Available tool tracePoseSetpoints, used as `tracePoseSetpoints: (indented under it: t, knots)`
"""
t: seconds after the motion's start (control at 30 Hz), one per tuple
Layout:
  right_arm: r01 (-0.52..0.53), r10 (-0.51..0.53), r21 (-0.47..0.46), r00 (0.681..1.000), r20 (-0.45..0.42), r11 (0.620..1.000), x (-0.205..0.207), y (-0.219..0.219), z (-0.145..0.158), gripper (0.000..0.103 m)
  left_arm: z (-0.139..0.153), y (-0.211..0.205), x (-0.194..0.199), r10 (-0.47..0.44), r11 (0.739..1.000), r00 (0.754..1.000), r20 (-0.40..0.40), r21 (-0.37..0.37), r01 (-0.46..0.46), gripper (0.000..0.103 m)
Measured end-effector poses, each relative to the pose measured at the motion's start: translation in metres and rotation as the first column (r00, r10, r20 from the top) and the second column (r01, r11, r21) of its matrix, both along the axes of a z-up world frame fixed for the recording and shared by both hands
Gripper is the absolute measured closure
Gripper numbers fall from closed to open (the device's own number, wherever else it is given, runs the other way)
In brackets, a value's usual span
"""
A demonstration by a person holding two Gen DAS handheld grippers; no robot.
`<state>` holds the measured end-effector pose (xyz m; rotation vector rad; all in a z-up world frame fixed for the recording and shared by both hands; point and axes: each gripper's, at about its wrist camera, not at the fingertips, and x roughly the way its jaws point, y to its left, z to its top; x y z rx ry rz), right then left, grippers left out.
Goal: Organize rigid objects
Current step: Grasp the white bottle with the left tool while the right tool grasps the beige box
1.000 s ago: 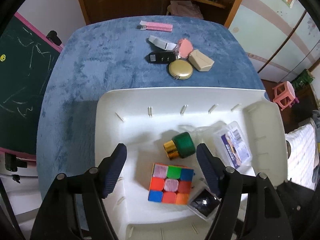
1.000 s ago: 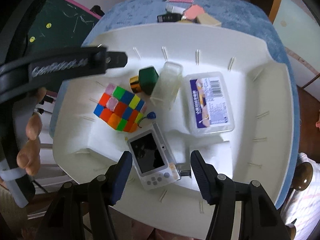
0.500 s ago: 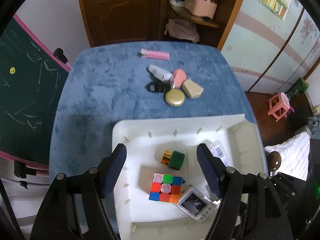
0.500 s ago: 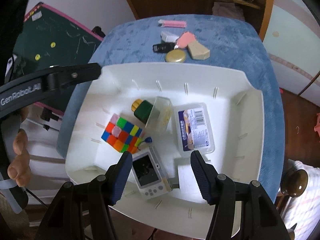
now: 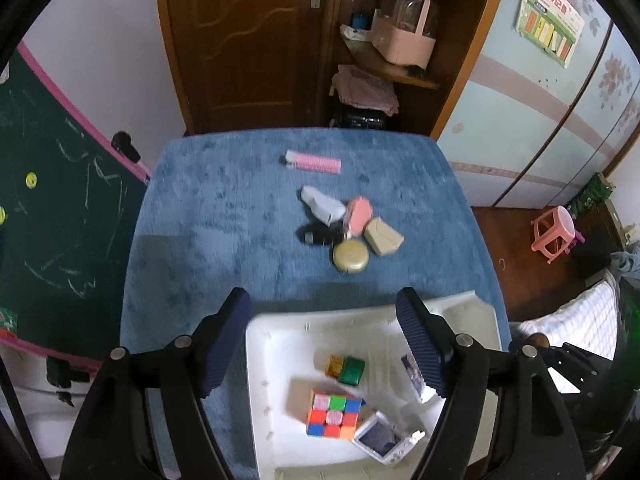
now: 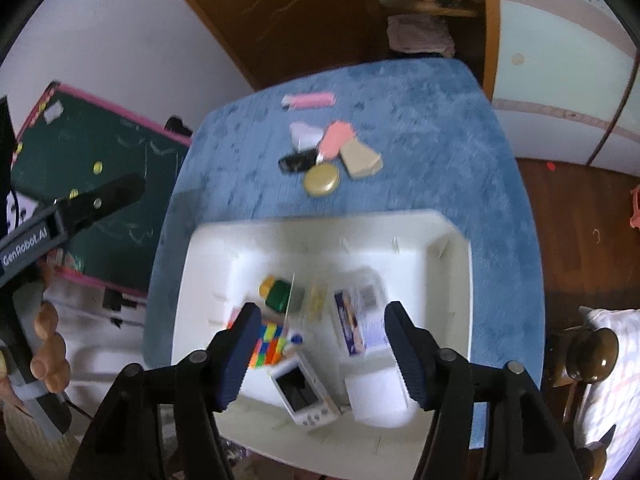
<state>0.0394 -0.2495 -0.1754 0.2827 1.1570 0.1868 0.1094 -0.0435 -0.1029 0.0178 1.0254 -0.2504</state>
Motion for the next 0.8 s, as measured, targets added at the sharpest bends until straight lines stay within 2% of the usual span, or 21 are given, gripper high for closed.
tracePoseSetpoints:
  t: [0.23,0.37,0.57,0.8]
  knots:
    - [0.042,-0.041,-0.017,0.999,0.027,0.999,0.045,-0.003,0.028,0.036,0.021,-0.011,0.042,-0.021,0.999,1.0,0.013,0.04,0.021,0.025]
    - [0.045,-0.042,-0.056,0.998,0.05,0.997,0.079,-0.002,0.039,0.036,0.019,-0.012,0.074,-0.018,0.999,0.999,-0.029,0.043,0.02,0.025]
    - [0.064,-0.062,-0.075,0.998,0.026,0.995,0.132,-0.005,0.035,0.036,-0.001,-0.019,0.124,-0.028,0.997,0.996,-0.088,0.072,0.034,0.025]
    - [0.051,-0.056,-0.114,0.997,-0.044,0.992,0.186,0.001,0.0,0.036,-0.049,-0.037,0.178,-0.022,0.993,0.982,-0.187,0.107,0.043,0.025]
